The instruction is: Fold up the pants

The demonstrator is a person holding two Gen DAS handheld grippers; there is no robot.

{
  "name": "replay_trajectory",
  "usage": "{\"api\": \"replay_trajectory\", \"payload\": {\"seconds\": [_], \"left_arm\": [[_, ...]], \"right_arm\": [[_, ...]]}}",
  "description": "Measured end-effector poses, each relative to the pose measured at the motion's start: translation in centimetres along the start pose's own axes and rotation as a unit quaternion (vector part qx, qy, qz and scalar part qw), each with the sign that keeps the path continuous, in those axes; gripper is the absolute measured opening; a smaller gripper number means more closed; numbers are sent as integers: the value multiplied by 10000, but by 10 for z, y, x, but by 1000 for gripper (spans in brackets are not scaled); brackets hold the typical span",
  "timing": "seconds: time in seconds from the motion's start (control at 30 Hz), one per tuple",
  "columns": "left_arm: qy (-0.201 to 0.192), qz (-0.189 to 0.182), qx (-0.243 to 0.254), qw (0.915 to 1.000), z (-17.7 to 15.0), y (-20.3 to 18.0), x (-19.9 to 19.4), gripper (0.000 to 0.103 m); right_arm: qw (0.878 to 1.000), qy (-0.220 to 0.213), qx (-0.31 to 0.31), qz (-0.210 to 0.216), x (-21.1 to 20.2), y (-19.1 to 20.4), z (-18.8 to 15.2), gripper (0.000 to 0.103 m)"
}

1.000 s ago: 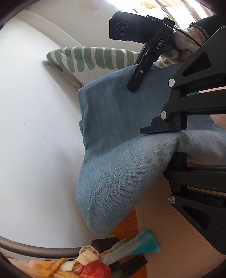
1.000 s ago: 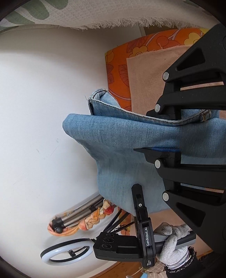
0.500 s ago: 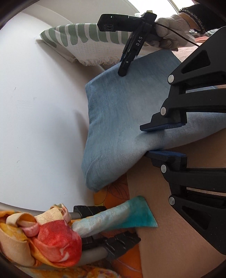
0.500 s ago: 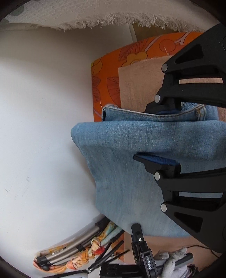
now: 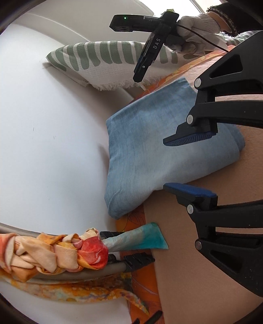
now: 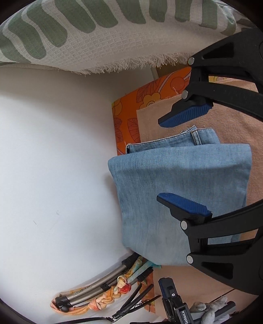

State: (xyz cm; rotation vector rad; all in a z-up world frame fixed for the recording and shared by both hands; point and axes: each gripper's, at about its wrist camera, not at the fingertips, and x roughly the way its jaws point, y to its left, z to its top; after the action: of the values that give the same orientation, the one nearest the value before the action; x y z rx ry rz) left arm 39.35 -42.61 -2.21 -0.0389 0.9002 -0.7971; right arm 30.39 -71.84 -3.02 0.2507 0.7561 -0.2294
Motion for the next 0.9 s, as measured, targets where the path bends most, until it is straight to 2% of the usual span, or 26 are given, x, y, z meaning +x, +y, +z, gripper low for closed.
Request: {"api": "replay_trajectory", "payload": {"seconds": [0.1,0.2,0.3,0.4,0.63,0.73,0.8,0.83,0.9], "left_arm": [[-64,27,172,9998,-7,-9,-22,43],[-134,23,355,9993,-12,-23,-41,54],[-264,0,527,9983,-19,-36,-63,54],[-404,-17,656,9970,-28,-46,-87,63],[-650,109,917,9936,-56,-65,-137,67],[-770,227,1091,9908,-69,-72,-157,74],[-832,252,1149,9896,-78,-75,-169,74],[-846,250,1154,9894,-82,-76,-174,75],[-897,271,1166,9887,-90,-78,-186,80]], "right_arm": [[10000,-44,-28,-11,-19,7,-3,71],[9999,-97,-63,-59,-42,18,-7,71],[9994,-192,-232,-159,-68,32,-13,71],[9990,-287,-286,-172,-95,43,-22,72],[9986,-471,-200,-125,-149,62,-47,72],[9982,-535,-243,-132,-165,72,-60,72],[9981,-554,-255,-111,-175,78,-70,73],[9981,-556,-257,-102,-180,81,-74,74],[9978,-602,-272,-109,-190,88,-85,93]]}}
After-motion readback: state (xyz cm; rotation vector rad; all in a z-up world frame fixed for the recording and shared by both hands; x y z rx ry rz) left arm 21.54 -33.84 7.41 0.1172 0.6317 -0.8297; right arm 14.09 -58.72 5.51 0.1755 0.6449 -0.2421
